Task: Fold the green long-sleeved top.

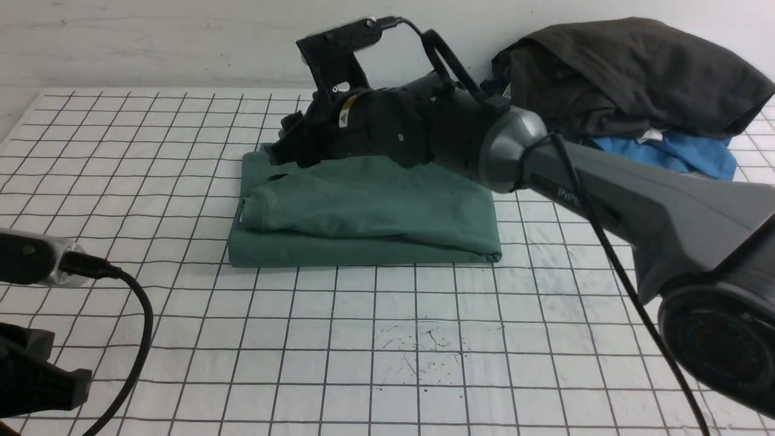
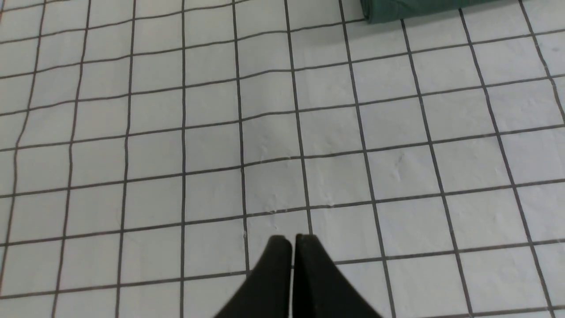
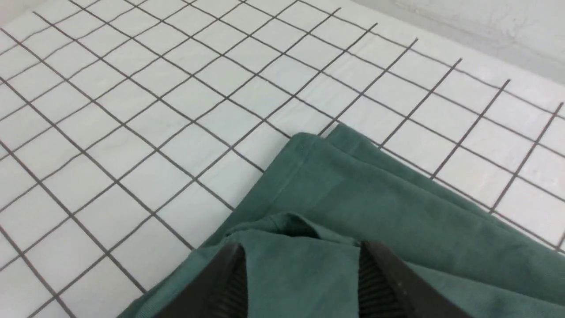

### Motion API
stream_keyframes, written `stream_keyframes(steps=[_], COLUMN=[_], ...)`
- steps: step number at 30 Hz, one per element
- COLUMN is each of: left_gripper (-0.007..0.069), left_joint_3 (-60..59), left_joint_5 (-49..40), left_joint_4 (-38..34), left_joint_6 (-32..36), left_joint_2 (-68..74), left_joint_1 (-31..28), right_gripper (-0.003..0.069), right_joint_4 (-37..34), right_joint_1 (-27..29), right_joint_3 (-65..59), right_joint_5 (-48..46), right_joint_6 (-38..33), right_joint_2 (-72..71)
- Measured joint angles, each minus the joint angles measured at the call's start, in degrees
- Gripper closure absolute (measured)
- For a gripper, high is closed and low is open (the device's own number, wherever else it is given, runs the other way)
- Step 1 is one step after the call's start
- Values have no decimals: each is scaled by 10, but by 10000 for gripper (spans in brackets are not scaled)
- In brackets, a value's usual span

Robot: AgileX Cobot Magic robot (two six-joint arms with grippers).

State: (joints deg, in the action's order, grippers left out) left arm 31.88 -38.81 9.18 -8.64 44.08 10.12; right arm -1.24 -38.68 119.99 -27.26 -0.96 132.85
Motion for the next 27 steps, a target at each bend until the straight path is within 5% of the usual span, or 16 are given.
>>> stream_keyframes(steps=[6, 10, 15, 20, 27], left_gripper=[631, 631, 631, 631, 631], left_joint_3=[0, 0, -5, -76, -160], left_joint_5=[25, 30, 42, 96, 139], left_joint_4=[-10, -29, -20, 17, 60], left_joint_6=[0, 19, 54, 77, 79], left_joint_2=[0, -39, -141, -283, -395], left_joint_1=[0, 0, 0, 0, 0], right_gripper=[537, 650, 670, 673, 673], right_joint_4=[-6, -6, 30, 80, 80], right_joint_1=[-5, -34, -45, -27, 5], right_joint_3=[2, 5, 65, 134, -6], right_joint_5=[0, -4, -120, -344, -390], right_joint_6=[45, 14, -32, -50, -52], right_joint_2=[52, 83, 48, -99, -305])
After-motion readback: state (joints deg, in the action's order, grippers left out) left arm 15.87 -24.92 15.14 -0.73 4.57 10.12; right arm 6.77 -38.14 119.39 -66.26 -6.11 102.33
